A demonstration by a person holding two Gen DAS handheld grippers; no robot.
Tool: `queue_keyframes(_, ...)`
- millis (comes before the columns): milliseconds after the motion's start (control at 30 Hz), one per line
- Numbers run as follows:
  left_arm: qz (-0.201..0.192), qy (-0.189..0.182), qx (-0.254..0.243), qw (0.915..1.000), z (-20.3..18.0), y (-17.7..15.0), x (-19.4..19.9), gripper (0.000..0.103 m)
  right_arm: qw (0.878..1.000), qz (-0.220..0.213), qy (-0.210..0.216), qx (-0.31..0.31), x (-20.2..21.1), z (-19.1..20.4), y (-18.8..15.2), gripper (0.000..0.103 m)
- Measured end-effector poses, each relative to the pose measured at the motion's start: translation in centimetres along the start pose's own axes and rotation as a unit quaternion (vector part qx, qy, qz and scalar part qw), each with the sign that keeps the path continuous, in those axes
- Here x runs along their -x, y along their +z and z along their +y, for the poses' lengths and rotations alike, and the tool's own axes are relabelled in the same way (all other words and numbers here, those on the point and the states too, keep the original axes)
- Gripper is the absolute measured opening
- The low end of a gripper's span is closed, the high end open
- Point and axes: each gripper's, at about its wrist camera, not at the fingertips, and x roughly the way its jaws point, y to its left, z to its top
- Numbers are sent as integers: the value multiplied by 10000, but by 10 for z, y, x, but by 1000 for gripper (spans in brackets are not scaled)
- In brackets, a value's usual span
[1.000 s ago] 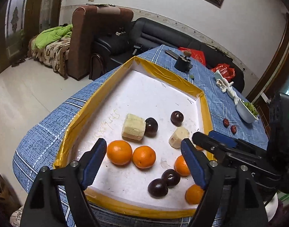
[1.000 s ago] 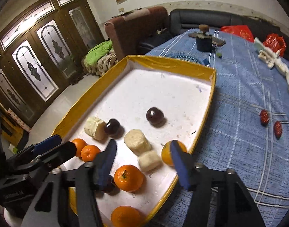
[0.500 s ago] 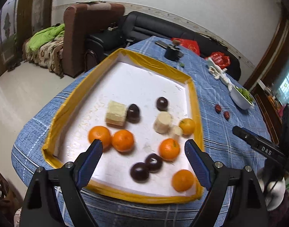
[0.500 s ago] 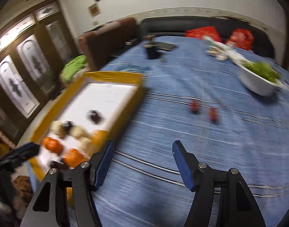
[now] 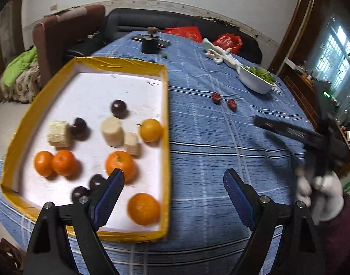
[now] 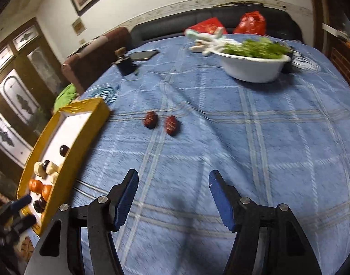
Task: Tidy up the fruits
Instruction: 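Move both tools back to the table toward the two red dates, then grasp a red date with the right tool while the left tool grasps the other red date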
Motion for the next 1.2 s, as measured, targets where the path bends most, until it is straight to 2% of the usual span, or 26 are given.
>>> queue_keyframes(100, 91, -131, 51, 9999, -1, 1, -4, 87, 9998, 21, -77, 154, -23, 12, 18, 61)
queue_keyframes(233, 38, -109, 96, 9999, 3, 11, -1, 87, 9991, 80, -353, 238, -53, 19, 39, 53)
queue_keyframes(300, 5, -109, 123, 9999, 5, 18, -1, 87, 9983, 151, -513, 227, -69, 19, 49, 38)
queue_keyframes(367, -45, -109, 119, 9999, 4, 29, -1, 87, 9972, 303, -637, 249, -85, 21, 55, 28)
queue_keyframes(400, -76, -95, 104, 9999, 2, 34, -1, 87, 9968, 228, -701, 310, -85, 22, 56, 22)
queue_keyframes(533, -210, -127, 11, 9997, -11, 57, -8, 87, 9961, 160, -775, 401, -81, 20, 51, 21)
queue_keyframes(667, -7, -301, -119, 9995, -32, 77, -30, 87, 9982, -86, -570, 153, -51, 4, 38, 21)
queue_keyframes(767, 253, -410, -353, 9982, -55, 93, -61, 87, 9990, -318, -292, -93, -21, -12, 25, 21)
queue_keyframes(833, 427, -327, -523, 9972, -71, 104, -88, 87, 9988, -408, -183, -223, -11, -21, 20, 21)
queue_keyframes(967, 765, -224, -546, 9953, -86, 123, -143, 87, 9985, -295, -19, -469, -12, -34, 16, 21)
queue_keyframes(1000, 774, -155, -567, 9953, -89, 127, -153, 84, 9984, -265, 21, -490, -14, -34, 17, 21)
queue_keyframes(1067, 781, 17, -634, 9949, -93, 133, -171, 64, 9984, -252, 82, -497, -16, -34, 18, 21)
queue_keyframes(1100, 849, 81, -672, 9941, -95, 136, -182, 51, 9985, -255, 80, -488, -16, -34, 19, 22)
queue_keyframes(1200, 947, 186, -788, 9922, -99, 138, -200, 49, 9984, -247, 55, -509, -17, -37, 20, 22)
